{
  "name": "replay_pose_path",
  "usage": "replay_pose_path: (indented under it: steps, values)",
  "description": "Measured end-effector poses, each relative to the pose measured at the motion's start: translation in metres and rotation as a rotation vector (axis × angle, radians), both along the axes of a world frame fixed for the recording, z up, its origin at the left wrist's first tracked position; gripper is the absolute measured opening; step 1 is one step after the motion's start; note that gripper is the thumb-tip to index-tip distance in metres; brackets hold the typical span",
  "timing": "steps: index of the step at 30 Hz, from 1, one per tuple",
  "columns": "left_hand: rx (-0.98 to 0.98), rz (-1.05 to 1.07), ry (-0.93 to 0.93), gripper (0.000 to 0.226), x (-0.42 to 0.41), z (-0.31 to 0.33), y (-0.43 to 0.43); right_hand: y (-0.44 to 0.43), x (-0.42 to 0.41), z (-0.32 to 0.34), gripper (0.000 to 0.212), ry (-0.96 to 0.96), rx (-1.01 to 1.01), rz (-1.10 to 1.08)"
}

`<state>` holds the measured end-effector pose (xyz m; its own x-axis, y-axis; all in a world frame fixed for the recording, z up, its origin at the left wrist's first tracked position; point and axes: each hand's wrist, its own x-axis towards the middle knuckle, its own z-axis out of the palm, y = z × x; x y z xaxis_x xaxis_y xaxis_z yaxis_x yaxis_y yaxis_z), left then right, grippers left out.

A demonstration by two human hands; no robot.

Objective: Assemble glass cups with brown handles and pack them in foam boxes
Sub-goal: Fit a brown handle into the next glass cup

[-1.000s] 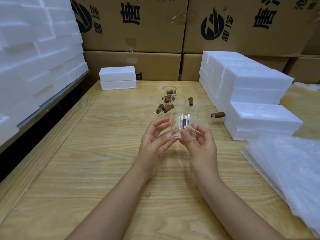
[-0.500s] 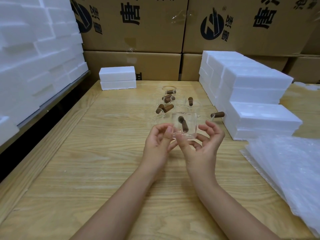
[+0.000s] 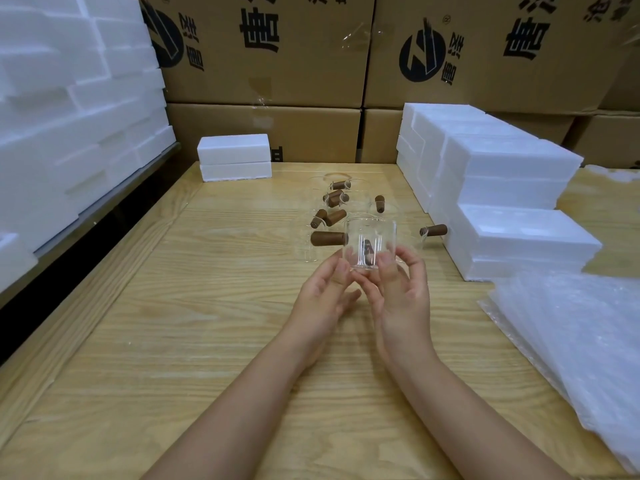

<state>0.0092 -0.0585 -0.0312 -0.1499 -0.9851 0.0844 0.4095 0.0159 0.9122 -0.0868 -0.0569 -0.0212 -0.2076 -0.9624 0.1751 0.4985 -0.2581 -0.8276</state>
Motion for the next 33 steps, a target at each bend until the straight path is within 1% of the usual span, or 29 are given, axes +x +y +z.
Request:
replay_pose_path:
  steps: [3, 5, 7, 9, 12, 14, 16, 18, 20, 22, 25, 26, 28, 30, 32, 33]
  values:
    - [-0.006, 0.044, 0.002, 0.053, 0.003, 0.001, 0.000, -0.002, 0.000, -0.002, 0.042, -0.072, 0.038, 0.065]
    - [-0.015, 0.089, 0.009, 0.058, 0.004, 0.001, -0.001, -0.003, 0.000, -0.003, 0.036, -0.073, 0.051, 0.075]
    - [-0.014, 0.124, 0.019, 0.055, 0.004, 0.000, -0.003, -0.004, 0.002, -0.004, 0.041, -0.041, 0.058, 0.060]
    - [-0.021, 0.147, 0.025, 0.049, 0.004, -0.001, -0.004, -0.004, 0.002, -0.004, 0.052, 0.016, 0.047, 0.017]
    - [-0.039, 0.218, 0.025, 0.045, 0.006, -0.002, -0.007, -0.006, 0.002, -0.007, 0.061, 0.170, 0.007, -0.067]
    - [-0.061, 0.295, 0.001, 0.042, 0.007, -0.004, -0.009, -0.006, 0.001, -0.009, 0.063, 0.261, 0.012, -0.098]
    - [-0.113, 0.342, -0.063, 0.040, 0.007, -0.005, -0.009, -0.006, 0.002, -0.011, 0.059, 0.281, 0.030, -0.084]
    - [-0.149, 0.352, -0.096, 0.040, 0.007, -0.005, -0.007, -0.006, 0.002, -0.010, 0.054, 0.251, 0.048, -0.052]
    - [-0.173, 0.361, -0.128, 0.038, 0.007, -0.006, -0.007, -0.006, 0.001, -0.008, 0.054, 0.170, 0.058, 0.004]
    - [-0.188, 0.359, -0.152, 0.041, 0.007, -0.005, -0.006, -0.006, -0.001, -0.007, 0.049, 0.113, 0.063, 0.038]
    - [-0.216, 0.344, -0.154, 0.050, 0.006, -0.003, -0.004, -0.007, -0.002, -0.004, 0.028, 0.072, 0.095, 0.039]
    - [-0.231, 0.340, -0.136, 0.048, 0.007, -0.002, -0.003, -0.007, -0.002, -0.003, 0.021, 0.032, 0.104, 0.051]
    - [-0.264, 0.325, -0.068, 0.037, 0.009, -0.002, -0.004, -0.008, -0.003, -0.002, 0.015, -0.048, 0.103, 0.100]
    - [-0.236, 0.317, -0.006, 0.034, 0.011, -0.002, -0.005, -0.008, -0.004, 0.000, 0.014, -0.103, 0.113, 0.140]
    - [-0.165, 0.278, 0.000, 0.045, 0.013, 0.000, -0.005, -0.007, -0.003, 0.001, 0.026, -0.136, 0.121, 0.190]
    - [-0.139, 0.225, -0.020, 0.051, 0.014, 0.000, -0.005, -0.006, -0.002, 0.001, 0.034, -0.135, 0.122, 0.218]
